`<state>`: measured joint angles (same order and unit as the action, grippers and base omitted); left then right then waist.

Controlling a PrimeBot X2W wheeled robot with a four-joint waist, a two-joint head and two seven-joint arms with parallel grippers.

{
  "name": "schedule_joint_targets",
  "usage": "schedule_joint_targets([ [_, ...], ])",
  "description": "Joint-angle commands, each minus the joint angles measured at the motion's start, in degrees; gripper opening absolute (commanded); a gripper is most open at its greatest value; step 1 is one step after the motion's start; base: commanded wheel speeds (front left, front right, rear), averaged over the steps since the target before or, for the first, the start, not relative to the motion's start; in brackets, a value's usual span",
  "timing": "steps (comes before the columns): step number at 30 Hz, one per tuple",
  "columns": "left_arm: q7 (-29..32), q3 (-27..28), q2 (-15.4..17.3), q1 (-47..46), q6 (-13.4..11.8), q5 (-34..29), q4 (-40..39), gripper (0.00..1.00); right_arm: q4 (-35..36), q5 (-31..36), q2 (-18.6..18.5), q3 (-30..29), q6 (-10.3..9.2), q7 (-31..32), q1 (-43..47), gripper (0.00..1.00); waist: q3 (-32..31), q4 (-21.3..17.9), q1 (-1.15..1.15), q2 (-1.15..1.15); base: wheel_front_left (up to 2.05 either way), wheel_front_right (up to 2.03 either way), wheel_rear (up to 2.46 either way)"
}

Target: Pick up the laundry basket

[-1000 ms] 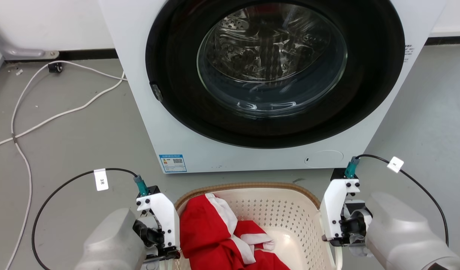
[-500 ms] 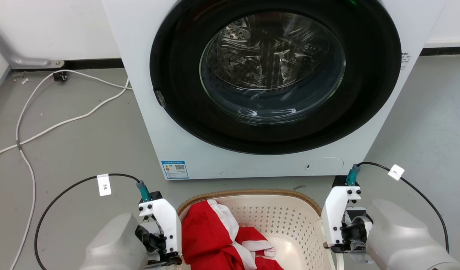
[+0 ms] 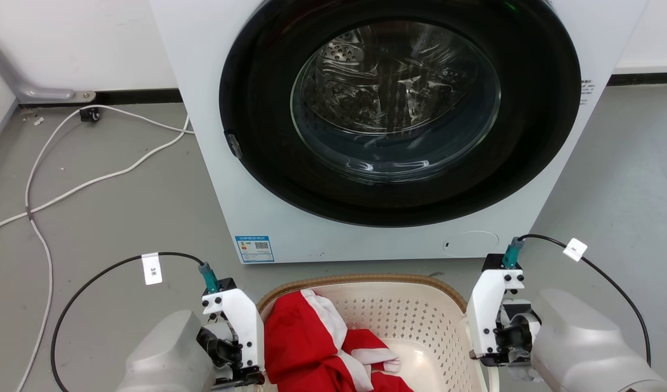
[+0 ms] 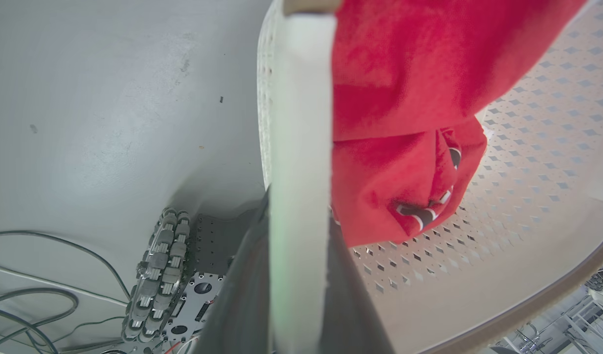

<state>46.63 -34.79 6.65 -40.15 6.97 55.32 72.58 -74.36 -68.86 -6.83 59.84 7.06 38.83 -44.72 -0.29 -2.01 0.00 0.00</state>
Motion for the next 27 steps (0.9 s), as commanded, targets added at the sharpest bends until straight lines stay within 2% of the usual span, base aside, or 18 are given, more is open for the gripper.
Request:
schedule_joint_targets([
  [1, -0.2, 0.4, -3.0, -1.4, 0.9, 1.7, -1.6, 0.00, 1.1, -0.8, 3.1, -0.2, 0.78, -0.3, -0.4, 0.00, 0.0, 0.0, 0.00, 0.00, 0.00, 0.00, 0.00],
  [27, -0.9, -1.4, -2.8, -1.6, 1.0, 3.6, -1.9, 0.00, 1.1, -1.6, 3.1, -0.6, 0.80, -1.0, -0.3, 0.00, 0.1, 0.1, 0.00, 0.00, 0.00, 0.00, 0.00],
])
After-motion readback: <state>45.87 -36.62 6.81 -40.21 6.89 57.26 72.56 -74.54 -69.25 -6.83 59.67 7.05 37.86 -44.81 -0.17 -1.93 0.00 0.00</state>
